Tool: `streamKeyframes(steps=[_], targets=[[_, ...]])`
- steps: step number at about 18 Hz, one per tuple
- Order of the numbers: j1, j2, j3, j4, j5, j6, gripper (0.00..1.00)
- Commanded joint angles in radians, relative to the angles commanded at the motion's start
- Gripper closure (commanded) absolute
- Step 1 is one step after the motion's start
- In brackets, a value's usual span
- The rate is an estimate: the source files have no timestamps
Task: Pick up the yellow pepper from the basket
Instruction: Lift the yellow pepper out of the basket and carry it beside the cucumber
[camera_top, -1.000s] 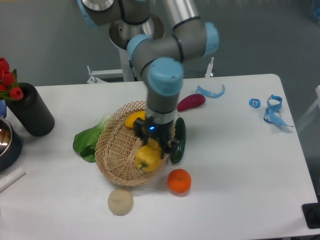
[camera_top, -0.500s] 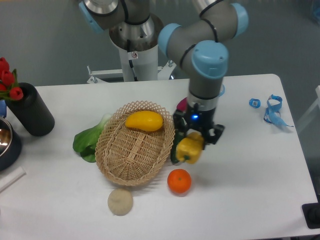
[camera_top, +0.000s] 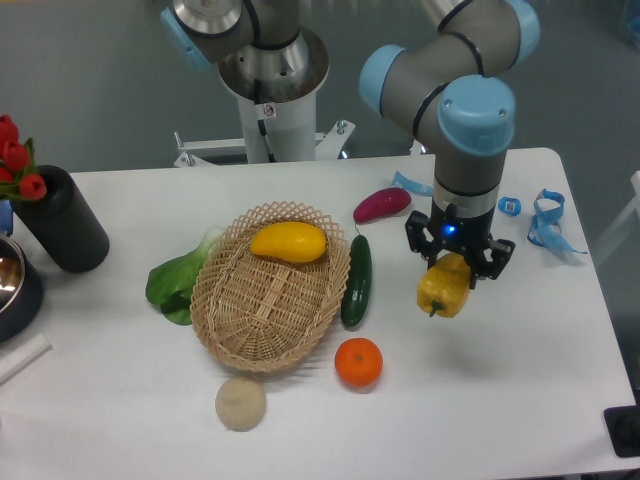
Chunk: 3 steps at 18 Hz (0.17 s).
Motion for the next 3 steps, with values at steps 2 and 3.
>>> streamKeyframes(steps=[2, 3], targets=[[0.002, 0.002, 0.002, 0.002, -0.005, 0.003, 0.83], [0.005, 0.0, 0.002, 0.005, 0.0, 0.011, 0.83]])
